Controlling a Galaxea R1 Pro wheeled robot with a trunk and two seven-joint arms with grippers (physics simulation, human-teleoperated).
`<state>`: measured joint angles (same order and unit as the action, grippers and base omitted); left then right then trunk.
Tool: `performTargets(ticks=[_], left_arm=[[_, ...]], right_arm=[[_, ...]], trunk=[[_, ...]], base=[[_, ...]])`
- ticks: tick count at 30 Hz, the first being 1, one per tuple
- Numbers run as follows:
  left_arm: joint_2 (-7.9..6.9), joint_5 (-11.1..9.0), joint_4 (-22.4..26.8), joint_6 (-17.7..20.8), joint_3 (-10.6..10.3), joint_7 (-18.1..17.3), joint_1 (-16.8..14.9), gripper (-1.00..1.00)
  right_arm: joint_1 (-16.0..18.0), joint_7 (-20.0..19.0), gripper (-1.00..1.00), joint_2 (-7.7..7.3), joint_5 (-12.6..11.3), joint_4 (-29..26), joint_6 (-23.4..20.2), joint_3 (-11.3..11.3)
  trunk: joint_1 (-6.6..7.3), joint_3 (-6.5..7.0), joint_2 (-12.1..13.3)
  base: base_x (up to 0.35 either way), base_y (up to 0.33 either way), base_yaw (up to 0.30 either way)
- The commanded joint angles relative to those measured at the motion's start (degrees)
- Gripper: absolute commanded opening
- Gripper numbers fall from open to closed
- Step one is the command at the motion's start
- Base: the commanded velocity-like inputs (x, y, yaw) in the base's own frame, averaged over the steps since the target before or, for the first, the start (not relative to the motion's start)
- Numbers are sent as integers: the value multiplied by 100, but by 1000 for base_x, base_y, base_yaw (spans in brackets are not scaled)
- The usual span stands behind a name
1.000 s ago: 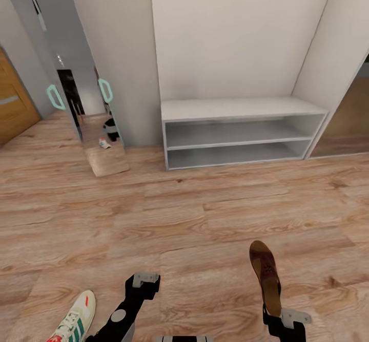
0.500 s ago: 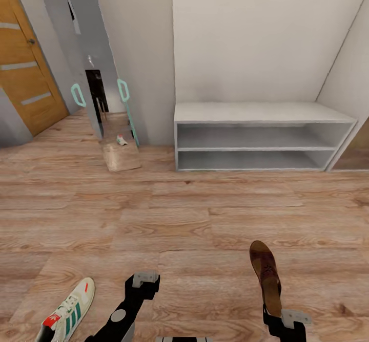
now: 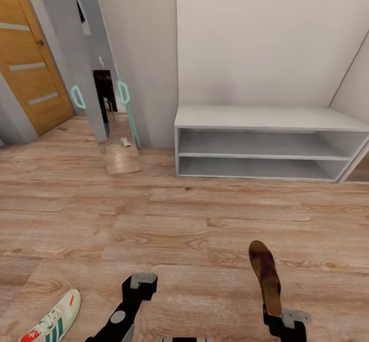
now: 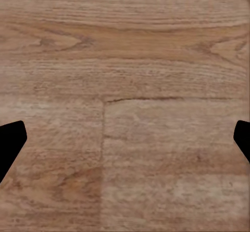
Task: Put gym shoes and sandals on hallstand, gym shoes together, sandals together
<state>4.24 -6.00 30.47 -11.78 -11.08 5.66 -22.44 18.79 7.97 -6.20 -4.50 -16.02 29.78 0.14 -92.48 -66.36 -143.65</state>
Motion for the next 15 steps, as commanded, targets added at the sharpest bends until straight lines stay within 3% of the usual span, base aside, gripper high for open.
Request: performTargets(ticks=[1, 6, 11, 15], left_arm=[[-7, -59, -4, -23, -49, 65, -3, 100], [-10, -64, 0, -56, -51, 374, 132, 100], [-6, -61, -3, -282, -52, 456, 189, 100], [-2, -67, -5, -378, -53, 478, 203, 100]], right_arm=[[2, -97, -100, -10, -69, 2, 20, 4], [2, -1015, -100, -157, -94, 2, 19, -15], [2, -1164, -100, -179, -102, 2, 24, -21], [2, -1197, -100, -152, -97, 2, 27, -15]], trunk=[[-1, -4, -2], [-1, -4, -2], [-1, -4, -2], [-1, -4, -2]], base=[[249, -183, 1], [249, -182, 0], [249, -182, 0], [249, -182, 162]])
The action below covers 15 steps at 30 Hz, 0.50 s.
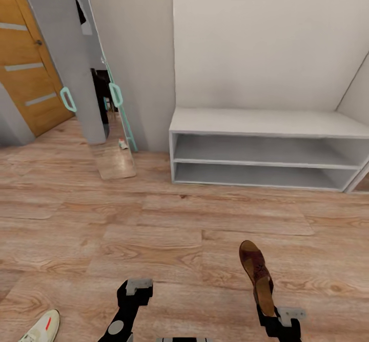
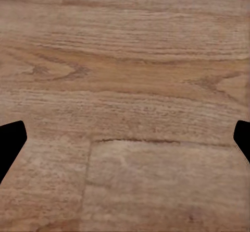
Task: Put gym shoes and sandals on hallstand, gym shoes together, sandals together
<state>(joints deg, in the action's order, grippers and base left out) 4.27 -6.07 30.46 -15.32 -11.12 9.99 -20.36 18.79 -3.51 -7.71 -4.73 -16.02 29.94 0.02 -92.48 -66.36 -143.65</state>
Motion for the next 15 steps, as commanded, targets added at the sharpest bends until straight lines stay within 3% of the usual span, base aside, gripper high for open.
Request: performTargets(ticks=[1, 9, 15], left_arm=[[-5, -62, -5, -27, -47, 45, -4, 100], [-5, -82, -11, -32, -34, 54, -3, 100], [-3, -219, -13, -47, -44, 48, -3, 100]], right_arm=[[2, -54, -100, 8, -73, 3, 12, -3], [2, -62, -100, 23, -69, 11, 12, -2], [2, -62, -100, 24, -66, 18, 12, -2]], trunk=[[-1, -4, -2], [-1, -4, -2], [-1, -4, -2]], base=[[249, -182, 240], [250, -181, 268], [285, -131, 278]])
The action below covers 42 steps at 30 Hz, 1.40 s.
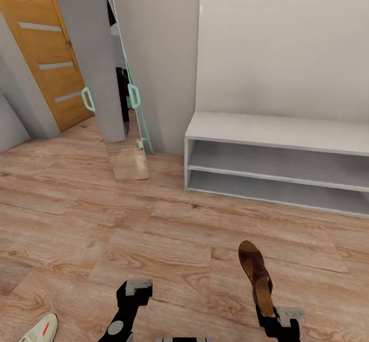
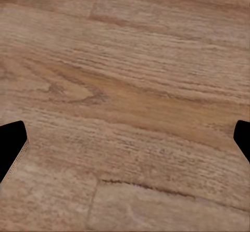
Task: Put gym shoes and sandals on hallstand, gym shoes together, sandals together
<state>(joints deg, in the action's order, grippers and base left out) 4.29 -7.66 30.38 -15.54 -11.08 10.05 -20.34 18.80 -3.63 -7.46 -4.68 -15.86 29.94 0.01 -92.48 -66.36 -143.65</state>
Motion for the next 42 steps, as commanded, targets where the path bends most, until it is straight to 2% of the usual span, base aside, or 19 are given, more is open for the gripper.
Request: performTargets(ticks=[1, 7, 21, 30, 31, 34, 42], left_arm=[[-4, -67, -6, -25, -49, 42, -5, 100], [-5, -97, -6, -28, -52, 41, -5, 100], [2, -88, -4, -36, -60, 41, -5, 100], [2, -95, -9, -45, -54, 41, 2, 100], [5, -135, -304, -401, -53, 41, 56, 100], [13, -164, -560, -782, -52, 41, 69, 100], [19, -183, -692, -932, -51, 42, 73, 100]], right_arm=[[1, -50, -100, -1, -70, 2, 12, 0], [1, -50, -100, -8, -70, 4, 12, -1], [1, -50, -100, -10, -72, -3, 12, -1], [1, -50, -100, -19, -69, -4, 8, -1], [1, -50, -100, -15, -70, -3, 13, -1], [1, -50, -100, -6, -72, 40, 21, 1], [1, -58, -100, 6, -67, 278, 399, 8]], trunk=[[-2, -4, -2], [-2, -4, -2], [-2, -4, -2], [-2, -4, -2], [-2, -4, -2], [-2, -4, -2], [-2, -4, -2]], base=[[305, -99, 278], [256, -84, 279], [37, -6, 279], [268, -60, 279], [41, -3, 279], [19, -2, 279], [3, 0, 279]])
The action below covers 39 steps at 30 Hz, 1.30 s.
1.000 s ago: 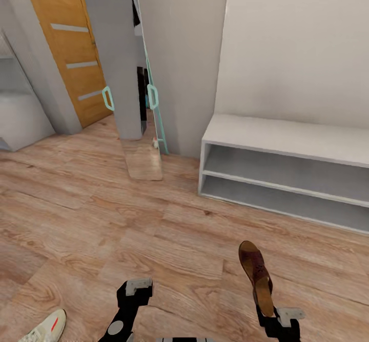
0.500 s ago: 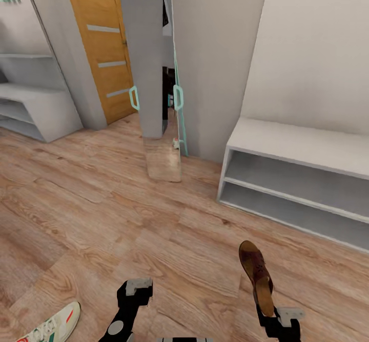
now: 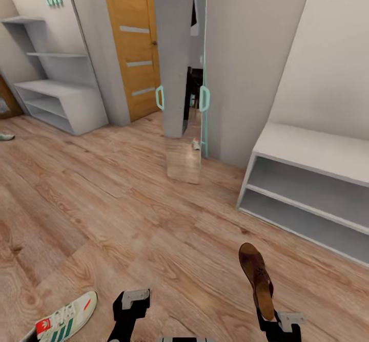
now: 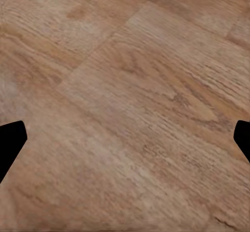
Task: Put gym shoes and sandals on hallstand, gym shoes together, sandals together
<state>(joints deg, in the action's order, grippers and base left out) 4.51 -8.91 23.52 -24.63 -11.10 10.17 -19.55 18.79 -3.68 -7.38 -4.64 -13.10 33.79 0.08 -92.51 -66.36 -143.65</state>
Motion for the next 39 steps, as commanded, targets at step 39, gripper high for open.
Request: performTargets(ticks=[39], left_arm=[[-3, -61, -15, -33, -85, 803, -5, 100]], right_arm=[[1, -62, -100, 0, -72, 33, 67, 1]], trunk=[[1, -4, -2]], base=[[271, -23, 211]])
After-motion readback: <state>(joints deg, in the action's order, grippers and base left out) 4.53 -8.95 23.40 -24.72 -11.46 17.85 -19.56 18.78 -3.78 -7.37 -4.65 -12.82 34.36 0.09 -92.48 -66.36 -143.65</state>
